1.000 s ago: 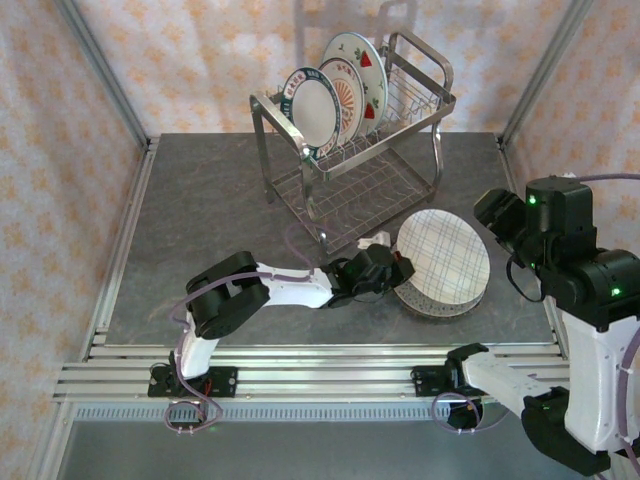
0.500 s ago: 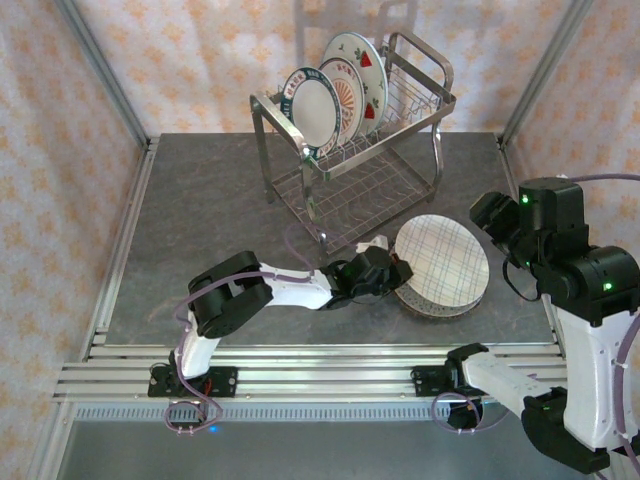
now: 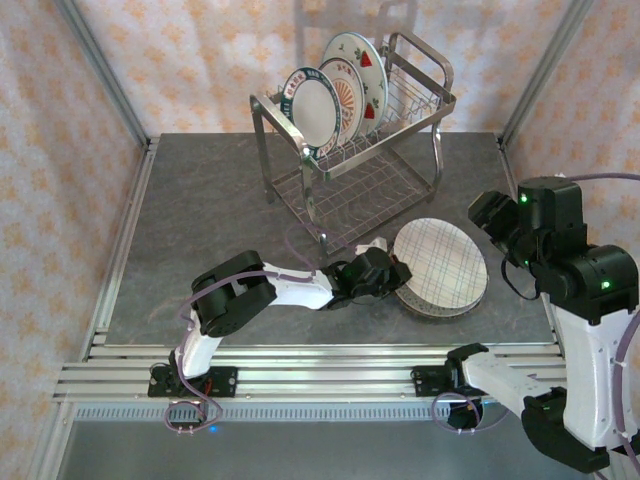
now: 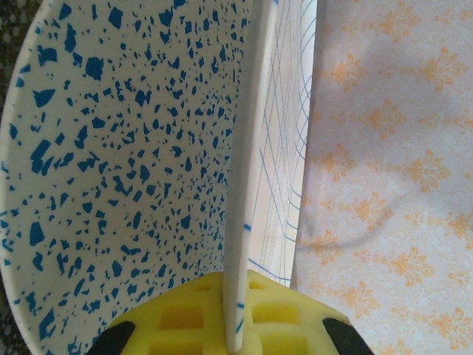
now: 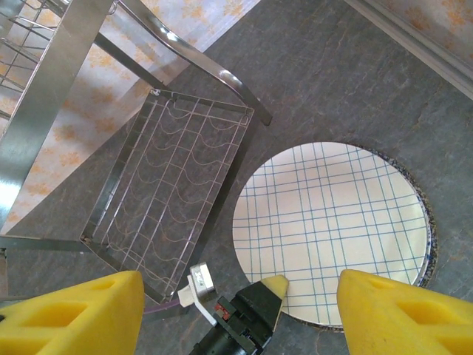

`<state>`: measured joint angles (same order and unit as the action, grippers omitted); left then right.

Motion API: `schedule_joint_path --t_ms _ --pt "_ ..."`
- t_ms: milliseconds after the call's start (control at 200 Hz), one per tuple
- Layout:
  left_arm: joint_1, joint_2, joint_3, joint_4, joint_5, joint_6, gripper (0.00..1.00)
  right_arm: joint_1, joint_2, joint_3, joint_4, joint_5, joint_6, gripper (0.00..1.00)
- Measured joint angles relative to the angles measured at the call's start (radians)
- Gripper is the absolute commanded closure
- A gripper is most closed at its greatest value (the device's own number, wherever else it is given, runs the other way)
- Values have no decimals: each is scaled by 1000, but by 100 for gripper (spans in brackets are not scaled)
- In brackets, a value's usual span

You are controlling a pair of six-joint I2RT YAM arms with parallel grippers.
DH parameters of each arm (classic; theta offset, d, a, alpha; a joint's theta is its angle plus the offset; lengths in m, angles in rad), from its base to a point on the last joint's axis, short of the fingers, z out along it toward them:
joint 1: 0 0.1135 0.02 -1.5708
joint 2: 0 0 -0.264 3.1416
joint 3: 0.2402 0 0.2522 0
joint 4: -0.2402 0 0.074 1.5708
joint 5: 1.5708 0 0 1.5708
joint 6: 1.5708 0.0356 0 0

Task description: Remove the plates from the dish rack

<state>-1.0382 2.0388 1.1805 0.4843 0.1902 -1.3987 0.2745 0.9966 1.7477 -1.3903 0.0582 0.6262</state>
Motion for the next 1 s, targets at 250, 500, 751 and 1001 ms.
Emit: schedule_joint_path --t_ms 250,500,751,1001 --pt "0 4 0 0 13 -14 100 0 0 -8 9 -7 0 31" --pt "0 6 0 0 17 -20 89 0 0 -11 23 -7 0 30" --pt "0 6 0 -1 22 -27 77 0 1 -19 31 -11 0 30" --pt "7 6 -12 -18 35 -25 69 0 1 -28 38 -14 0 30"
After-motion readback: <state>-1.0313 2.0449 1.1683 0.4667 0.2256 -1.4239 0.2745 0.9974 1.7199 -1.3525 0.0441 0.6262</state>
